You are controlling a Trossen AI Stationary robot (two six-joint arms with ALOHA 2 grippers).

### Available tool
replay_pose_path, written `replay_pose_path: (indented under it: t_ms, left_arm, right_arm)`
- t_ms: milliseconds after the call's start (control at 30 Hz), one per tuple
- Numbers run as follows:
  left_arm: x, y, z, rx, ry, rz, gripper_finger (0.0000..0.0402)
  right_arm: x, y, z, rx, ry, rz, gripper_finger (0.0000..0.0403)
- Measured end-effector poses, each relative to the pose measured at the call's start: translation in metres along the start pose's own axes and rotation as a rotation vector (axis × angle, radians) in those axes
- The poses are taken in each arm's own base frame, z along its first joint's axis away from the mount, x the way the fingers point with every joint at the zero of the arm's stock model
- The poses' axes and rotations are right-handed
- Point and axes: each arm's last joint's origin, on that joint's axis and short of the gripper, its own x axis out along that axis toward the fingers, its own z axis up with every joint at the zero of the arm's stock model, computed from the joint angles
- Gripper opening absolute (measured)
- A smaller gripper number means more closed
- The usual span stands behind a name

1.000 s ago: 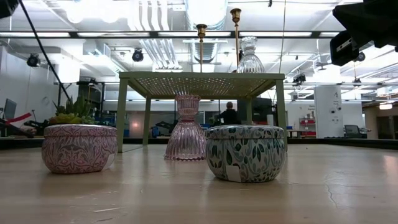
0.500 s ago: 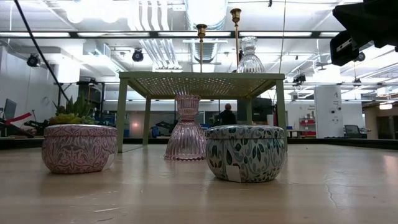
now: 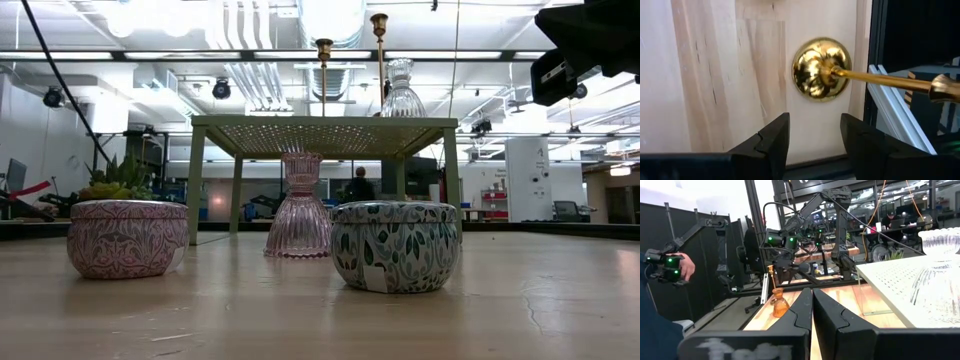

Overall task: Pick & Place candle stick holders
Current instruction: Put the gold candle holder on the shelf

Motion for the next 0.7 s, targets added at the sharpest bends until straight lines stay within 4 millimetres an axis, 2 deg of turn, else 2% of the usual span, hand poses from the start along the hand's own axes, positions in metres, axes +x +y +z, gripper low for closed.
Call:
replay_pose_path:
  t_ms: [367,567,700]
  left_arm:
    - [0.000,0.002,-0.004,0.135,-0.035,0.041,0.0178]
    - [-0.006,0.010,-0.004,0.130,-0.105,0.139,0.0178]
    - [-0.013,0.014,-0.004,0.120,-0.124,0.144,0.0178]
  right_arm:
    - [0.000,0.000,0.000,-0.002,0.000,0.000,0.0008]
    - [0.000,0.000,0.000,-0.001,0.000,0.000,0.0008]
    - [0.000,0.000,0.000,0.000,0.000,0.000,0.0008]
